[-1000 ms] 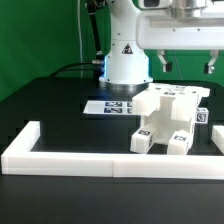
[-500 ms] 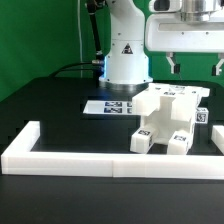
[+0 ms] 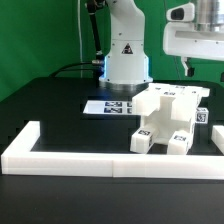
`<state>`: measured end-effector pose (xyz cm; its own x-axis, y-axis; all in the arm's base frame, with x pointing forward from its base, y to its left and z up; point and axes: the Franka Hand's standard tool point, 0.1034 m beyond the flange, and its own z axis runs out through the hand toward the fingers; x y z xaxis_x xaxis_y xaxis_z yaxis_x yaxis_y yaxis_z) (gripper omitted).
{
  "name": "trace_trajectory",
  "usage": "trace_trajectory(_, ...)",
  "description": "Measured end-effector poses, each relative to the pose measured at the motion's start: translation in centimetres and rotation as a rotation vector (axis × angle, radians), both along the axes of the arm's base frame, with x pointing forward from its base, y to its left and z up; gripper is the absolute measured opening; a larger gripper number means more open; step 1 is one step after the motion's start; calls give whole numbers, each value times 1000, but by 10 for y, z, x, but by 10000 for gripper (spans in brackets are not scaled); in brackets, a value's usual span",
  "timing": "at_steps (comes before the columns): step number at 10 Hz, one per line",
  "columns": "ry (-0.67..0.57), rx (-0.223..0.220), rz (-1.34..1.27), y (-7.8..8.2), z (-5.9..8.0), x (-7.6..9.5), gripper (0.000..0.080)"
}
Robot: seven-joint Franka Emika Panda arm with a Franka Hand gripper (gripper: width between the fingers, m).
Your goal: Assemble chair
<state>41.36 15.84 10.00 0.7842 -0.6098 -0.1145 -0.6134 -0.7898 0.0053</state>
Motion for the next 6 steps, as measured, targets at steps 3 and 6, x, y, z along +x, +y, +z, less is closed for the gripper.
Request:
trace_trajectory(3,3,-17,6,12,-15,-6,649)
trace_trajectory(6,11,-25,14,10,-22,-8,649)
